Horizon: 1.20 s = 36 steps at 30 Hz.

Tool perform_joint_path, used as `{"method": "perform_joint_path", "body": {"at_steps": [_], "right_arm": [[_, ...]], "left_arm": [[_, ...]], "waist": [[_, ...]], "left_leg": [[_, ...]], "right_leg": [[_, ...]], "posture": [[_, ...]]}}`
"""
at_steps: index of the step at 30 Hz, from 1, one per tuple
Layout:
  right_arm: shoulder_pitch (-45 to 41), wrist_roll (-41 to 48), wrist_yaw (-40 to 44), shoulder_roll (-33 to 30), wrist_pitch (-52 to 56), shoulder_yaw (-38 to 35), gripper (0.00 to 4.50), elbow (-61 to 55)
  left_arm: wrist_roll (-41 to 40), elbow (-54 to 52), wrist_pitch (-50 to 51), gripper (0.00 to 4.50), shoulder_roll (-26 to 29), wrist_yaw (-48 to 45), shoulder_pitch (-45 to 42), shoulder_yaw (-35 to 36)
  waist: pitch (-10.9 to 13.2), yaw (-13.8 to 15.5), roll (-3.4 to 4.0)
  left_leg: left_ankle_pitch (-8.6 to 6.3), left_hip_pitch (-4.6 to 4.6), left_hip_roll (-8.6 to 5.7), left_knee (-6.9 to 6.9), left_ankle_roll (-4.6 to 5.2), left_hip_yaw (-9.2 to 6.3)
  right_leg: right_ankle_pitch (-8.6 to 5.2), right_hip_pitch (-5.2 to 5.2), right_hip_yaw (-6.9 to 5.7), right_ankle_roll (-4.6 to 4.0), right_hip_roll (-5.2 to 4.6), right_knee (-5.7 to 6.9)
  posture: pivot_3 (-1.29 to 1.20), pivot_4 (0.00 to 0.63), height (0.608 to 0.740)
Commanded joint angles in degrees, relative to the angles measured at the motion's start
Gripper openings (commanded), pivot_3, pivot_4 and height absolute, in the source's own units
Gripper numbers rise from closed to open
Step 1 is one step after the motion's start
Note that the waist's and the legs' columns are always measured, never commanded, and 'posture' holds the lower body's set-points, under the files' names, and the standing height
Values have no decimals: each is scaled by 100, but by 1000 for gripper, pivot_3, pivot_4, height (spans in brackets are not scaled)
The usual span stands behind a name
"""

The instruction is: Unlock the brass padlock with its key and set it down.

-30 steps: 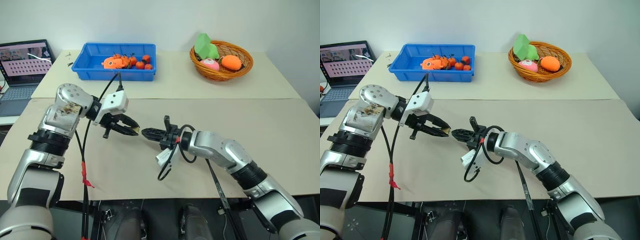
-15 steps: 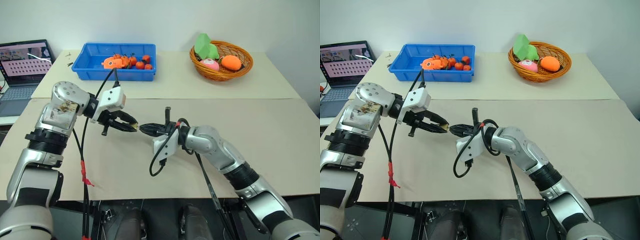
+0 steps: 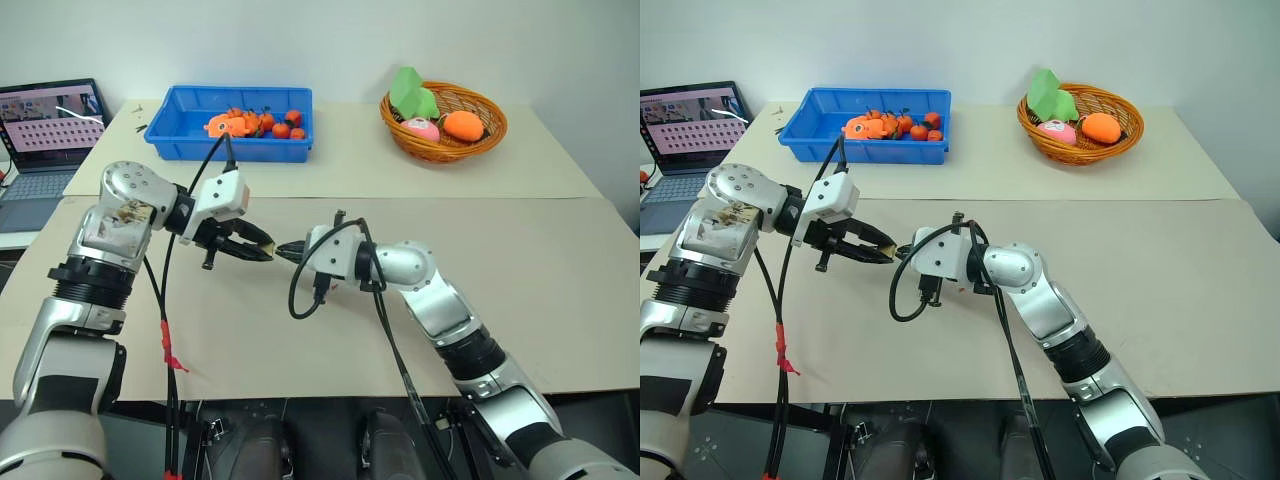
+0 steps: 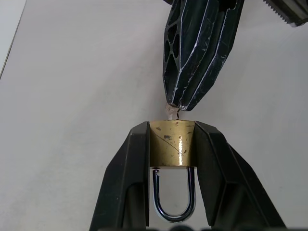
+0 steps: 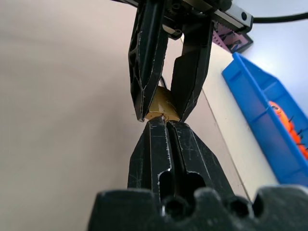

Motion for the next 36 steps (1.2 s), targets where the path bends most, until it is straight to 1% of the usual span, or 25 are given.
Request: {"method": "perform_joint_path", "body": {"at_steps": [1,10,31,36], "right_arm": [[-116,376,-23,179,356,-228,34,-470],[-125,729,-84,324,1251,-359,34,-593],[-295,2157,-339,738,3552,-1056,34,-749],[-366,2325,-463,713,3728,-1120,34,-761]], "left_arm": [[-44,-207,-14,832,-40,-31,-41,5],[-43,-233,5,832,-28,-28,-21,27],[-42,-265,54,832,-36,-3,-2,36],[-54,-327,108,832,-16,-1,25,46]], "waist": [[0,0,0],[0,-1,0],[0,-3,0],[0,-3,0]], "left_leg": [[0,0,0,0,0,0],[0,0,0,0,0,0],[0,1,0,-2,0,-2],[0,2,-2,-2,0,-3]], "right_leg": [[0,0,-1,0,0,0],[0,0,-1,0,0,0],[1,2,-2,-1,0,-2],[1,4,-3,-1,-1,-3]], "posture": [[0,150,664],[0,150,664],[0,150,664],[0,150,664]]}}
